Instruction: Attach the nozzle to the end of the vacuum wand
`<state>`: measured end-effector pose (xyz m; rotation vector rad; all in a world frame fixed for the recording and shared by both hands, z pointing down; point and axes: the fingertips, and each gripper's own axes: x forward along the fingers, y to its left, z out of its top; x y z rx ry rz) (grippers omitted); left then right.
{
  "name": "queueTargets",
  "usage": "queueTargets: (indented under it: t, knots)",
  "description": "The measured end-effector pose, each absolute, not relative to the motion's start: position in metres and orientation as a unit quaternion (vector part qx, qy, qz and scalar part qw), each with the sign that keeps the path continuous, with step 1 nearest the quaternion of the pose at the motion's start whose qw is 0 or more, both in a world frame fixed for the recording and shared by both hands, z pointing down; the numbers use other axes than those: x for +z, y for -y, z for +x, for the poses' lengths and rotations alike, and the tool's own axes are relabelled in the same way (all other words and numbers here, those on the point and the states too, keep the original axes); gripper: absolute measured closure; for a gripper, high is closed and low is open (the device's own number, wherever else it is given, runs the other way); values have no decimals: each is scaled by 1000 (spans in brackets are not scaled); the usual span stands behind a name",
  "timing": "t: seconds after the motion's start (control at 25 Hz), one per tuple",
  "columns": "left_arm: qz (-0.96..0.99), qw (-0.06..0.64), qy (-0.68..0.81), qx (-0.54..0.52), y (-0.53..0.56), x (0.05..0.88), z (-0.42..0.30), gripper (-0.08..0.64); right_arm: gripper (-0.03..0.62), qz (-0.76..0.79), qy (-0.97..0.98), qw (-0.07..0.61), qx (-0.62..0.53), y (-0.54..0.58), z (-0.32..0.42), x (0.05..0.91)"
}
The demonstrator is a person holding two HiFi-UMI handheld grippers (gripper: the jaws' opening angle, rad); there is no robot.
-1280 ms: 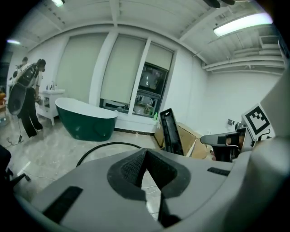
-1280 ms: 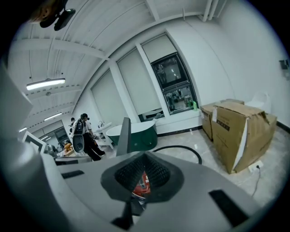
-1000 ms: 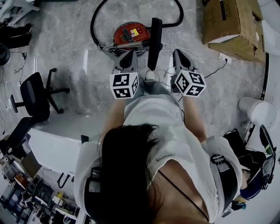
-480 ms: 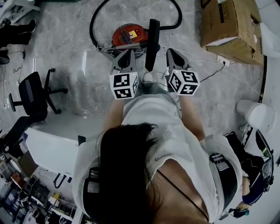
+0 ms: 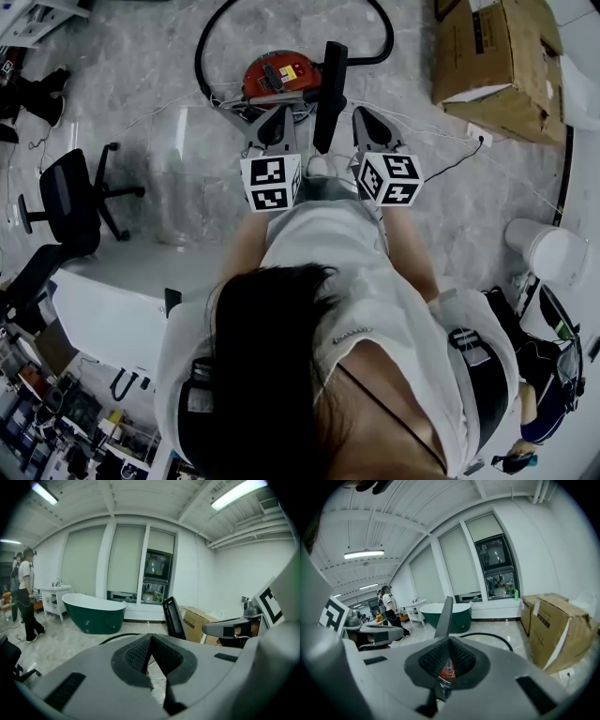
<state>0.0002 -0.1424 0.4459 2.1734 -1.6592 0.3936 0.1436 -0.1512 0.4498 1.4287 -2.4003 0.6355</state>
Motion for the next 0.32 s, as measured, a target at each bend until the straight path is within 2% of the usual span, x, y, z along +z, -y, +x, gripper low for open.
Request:
queueTargets:
  t: [0.32]
  knots:
    - [772,191,590,140,135,449,1,558,578,491,833,144,210,151,140,449]
